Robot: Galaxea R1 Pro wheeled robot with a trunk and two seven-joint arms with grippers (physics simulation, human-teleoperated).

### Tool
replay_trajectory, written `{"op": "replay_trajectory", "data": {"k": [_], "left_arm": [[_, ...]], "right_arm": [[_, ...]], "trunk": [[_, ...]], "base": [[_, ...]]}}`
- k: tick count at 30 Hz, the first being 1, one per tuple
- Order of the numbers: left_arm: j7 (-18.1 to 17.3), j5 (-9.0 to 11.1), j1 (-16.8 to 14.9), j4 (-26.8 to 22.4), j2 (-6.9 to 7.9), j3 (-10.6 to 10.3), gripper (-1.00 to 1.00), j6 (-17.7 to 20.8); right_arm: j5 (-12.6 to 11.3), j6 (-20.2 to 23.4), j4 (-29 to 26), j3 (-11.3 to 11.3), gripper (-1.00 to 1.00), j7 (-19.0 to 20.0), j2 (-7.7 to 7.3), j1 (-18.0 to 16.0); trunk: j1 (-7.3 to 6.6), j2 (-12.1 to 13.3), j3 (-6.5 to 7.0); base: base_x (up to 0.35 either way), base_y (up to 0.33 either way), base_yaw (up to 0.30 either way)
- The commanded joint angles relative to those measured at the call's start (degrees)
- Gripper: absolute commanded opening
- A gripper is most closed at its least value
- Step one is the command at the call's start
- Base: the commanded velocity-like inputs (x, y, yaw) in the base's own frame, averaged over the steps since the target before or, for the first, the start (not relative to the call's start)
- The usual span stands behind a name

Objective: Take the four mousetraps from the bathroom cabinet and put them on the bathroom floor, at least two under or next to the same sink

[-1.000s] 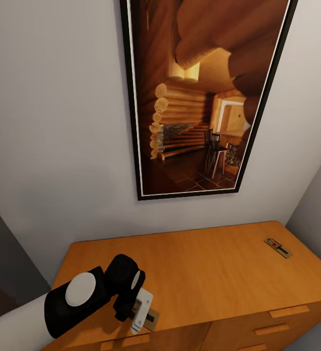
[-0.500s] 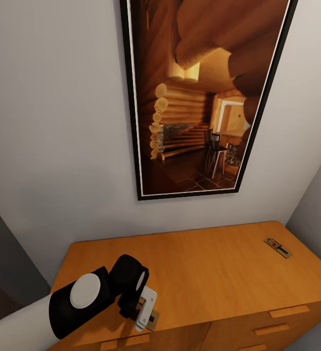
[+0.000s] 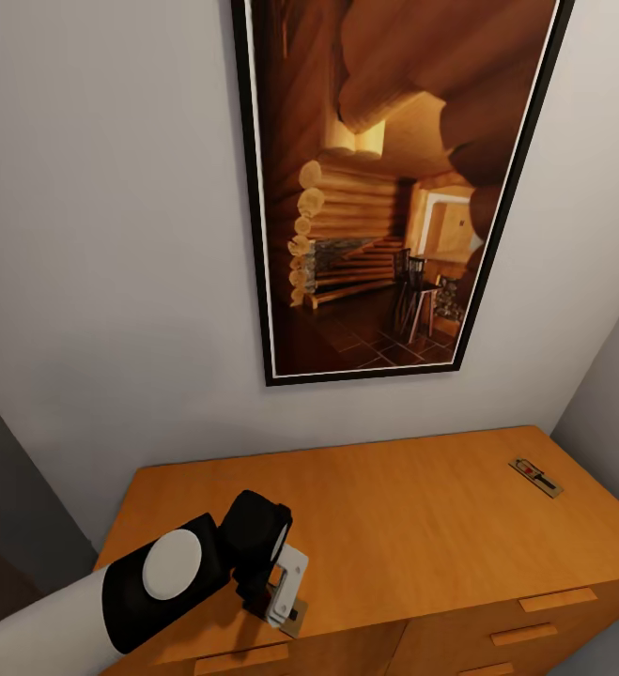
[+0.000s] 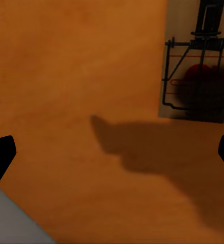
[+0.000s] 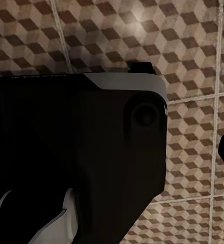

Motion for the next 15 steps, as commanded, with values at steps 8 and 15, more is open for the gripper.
{"op": "replay_trajectory", "data": {"k": [8, 15], "left_arm": [[-0.4, -0.8, -0.1, 0.0, -0.27, -0.6, 1.0, 0.6], [-0.4, -0.9, -0.1, 0.2, -0.32, -2.0, 1.0, 0.7]], "right_arm": [[-0.5, 0.3, -0.1, 0.5, 1.0, -0.3, 0.01, 0.0], [-0.5, -0.1, -0.1, 0.5, 1.0, -0.3, 0.01, 0.0]], "trunk": [[0.04, -0.1, -0.13], [0.04, -0.1, -0.13]], "base": [[0.0, 0.0, 0.0], [0.0, 0.0, 0.0]]}}
